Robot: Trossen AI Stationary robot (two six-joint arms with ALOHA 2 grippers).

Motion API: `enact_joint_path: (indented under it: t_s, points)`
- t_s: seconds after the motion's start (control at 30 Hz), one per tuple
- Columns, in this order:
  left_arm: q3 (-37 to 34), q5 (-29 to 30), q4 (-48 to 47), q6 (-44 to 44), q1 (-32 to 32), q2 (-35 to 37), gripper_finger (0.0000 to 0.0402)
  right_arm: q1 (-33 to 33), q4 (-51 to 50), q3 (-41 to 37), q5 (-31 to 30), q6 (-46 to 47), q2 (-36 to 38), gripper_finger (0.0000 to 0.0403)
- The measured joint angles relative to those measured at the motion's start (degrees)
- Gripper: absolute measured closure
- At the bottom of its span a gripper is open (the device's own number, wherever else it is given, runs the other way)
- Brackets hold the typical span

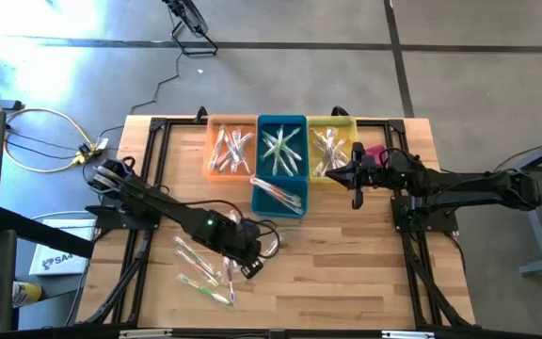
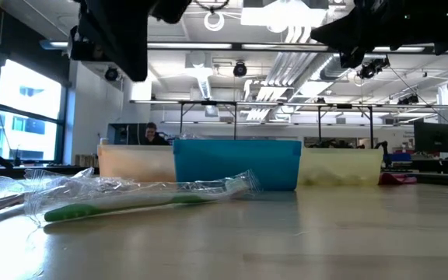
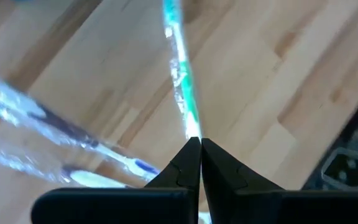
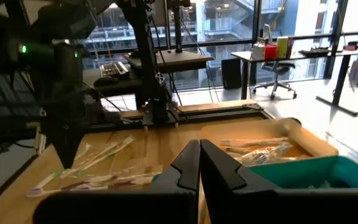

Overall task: Pick & Place Toothbrushes
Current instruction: Put the green toothbrush into the top blue bin

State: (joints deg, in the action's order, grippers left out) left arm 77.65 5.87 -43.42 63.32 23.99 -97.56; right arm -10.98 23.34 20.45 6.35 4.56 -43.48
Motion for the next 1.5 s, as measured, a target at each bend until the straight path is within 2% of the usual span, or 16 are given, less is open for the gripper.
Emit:
enact_joint_path:
  t_s: [0.07,0.2,0.43,0.6,1.1,1.3,1.5]
  points:
    - [0.0,-0.32,0.09,4.74,-0.3,-1.19,0.0386,0.0,-0.09,0.0,0.05,1.44,0.0,0.0398]
    - [0.0,-5.22,0.0,6.9,-0.38,-2.94,0.0353,0.0,-0.12,0.0,1.41,2.96,0.0,0.0398]
    - [0.0,-3.24,1.0,14.0,-0.39,-5.81,0.0247,0.0,-0.4,0.0,1.48,3.06,0.0,0.0398]
    - [0.0,-2.73,4.55,13.52,-0.35,-7.99,0.02,0.0,-0.47,0.0,1.31,2.84,0.0,0.0398]
    - [-0.02,-2.83,10.09,12.92,-0.35,-14.35,0.019,-0.01,-0.8,0.0,1.29,2.76,0.0,0.0398]
    - [0.02,-3.62,12.12,7.65,-0.35,-16.14,0.019,-0.02,-0.96,0.02,1.29,2.75,0.0,0.0398]
    - [0.04,-3.72,12.29,7.05,-0.35,-16.58,0.0191,-0.02,-1.23,0.02,1.29,2.75,0.0,0.0398]
